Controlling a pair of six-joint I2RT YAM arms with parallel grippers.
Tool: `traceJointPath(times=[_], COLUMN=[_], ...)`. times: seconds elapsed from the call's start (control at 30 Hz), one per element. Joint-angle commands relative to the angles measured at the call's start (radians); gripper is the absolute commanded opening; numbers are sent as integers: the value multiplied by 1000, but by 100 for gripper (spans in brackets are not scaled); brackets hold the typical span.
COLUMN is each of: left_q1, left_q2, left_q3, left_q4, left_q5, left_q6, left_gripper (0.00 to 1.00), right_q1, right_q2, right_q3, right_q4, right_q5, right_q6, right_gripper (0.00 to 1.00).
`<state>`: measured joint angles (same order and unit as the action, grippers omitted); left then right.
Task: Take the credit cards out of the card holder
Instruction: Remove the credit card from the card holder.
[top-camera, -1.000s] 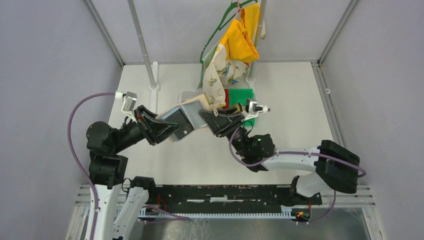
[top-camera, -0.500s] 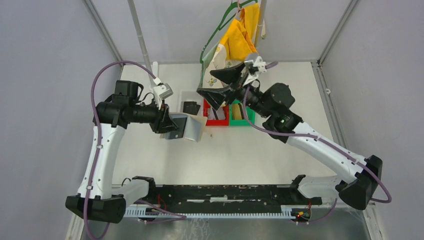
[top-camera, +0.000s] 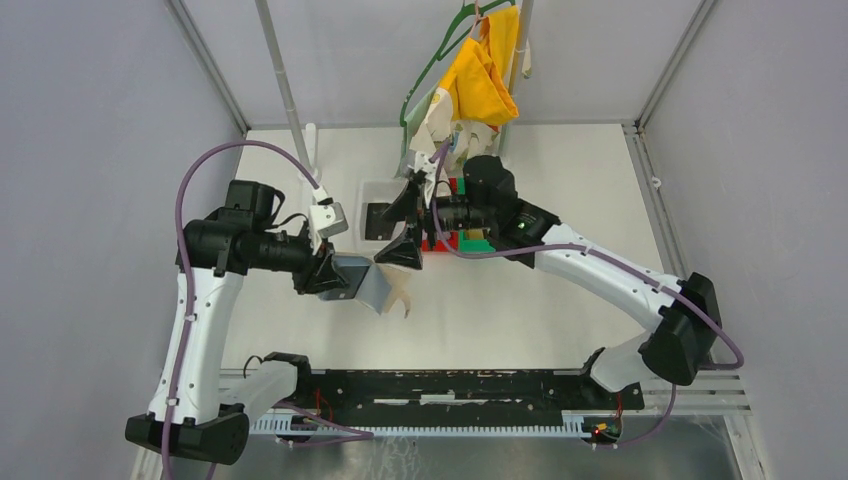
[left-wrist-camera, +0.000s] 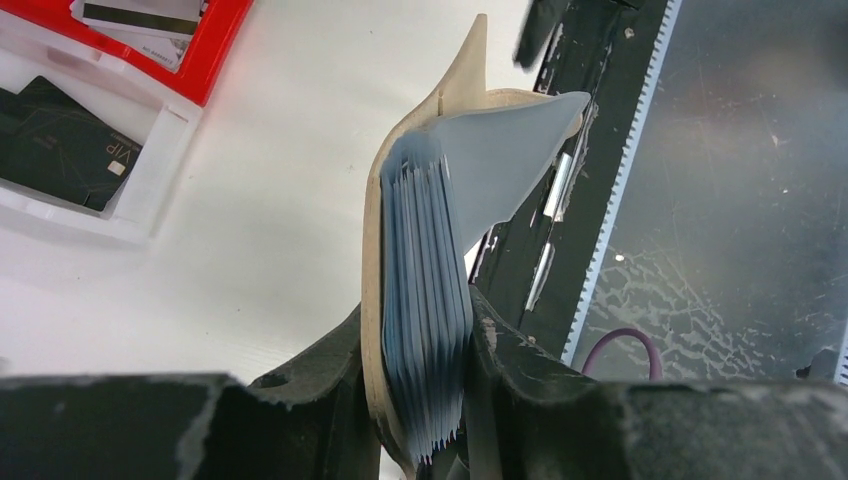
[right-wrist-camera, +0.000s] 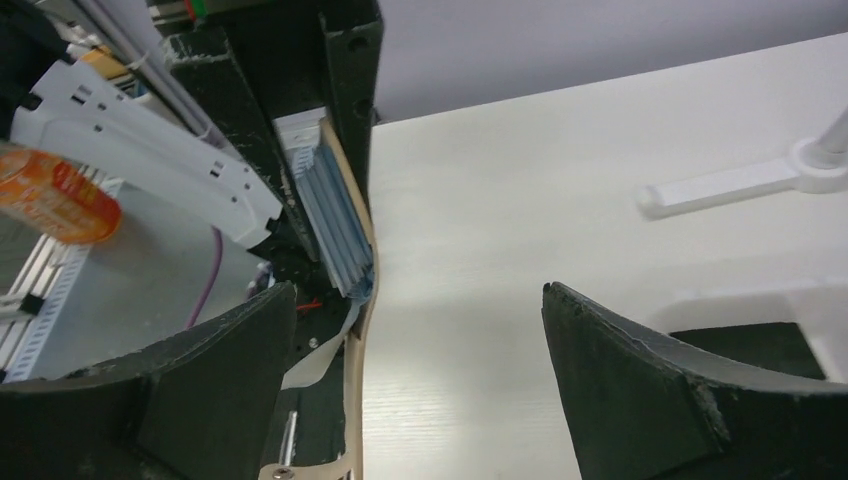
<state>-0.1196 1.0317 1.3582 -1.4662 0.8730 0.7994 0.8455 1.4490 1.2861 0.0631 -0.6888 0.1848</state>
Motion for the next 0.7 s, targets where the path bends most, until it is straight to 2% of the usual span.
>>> traceJointPath(times=[0.0,0.4,0.5,0.6,0.67], left_q1=[-10,-25,-28,-31,-33], left_q2=[-13,-27,-35,-45,-47], left_q3=[0,-2,-1,-3,-4], left_q4=[1,0,0,0,0], left_q5=[60,103,112,125,135], left_q6=[80,103,106,110,110], left_gripper=[2,2,2,2,2], right_q1=[46,122,122,123,122], right_q2=[40,149,163,169,172], right_q3=[71,159,168,168,168], right_q4=[-12,-2,10,16,15], right_q5=[-130,-199,-241,-279,-287], right_q6=[-17,-70,-63,-48,-41], right_gripper=[98,97,74,41,24])
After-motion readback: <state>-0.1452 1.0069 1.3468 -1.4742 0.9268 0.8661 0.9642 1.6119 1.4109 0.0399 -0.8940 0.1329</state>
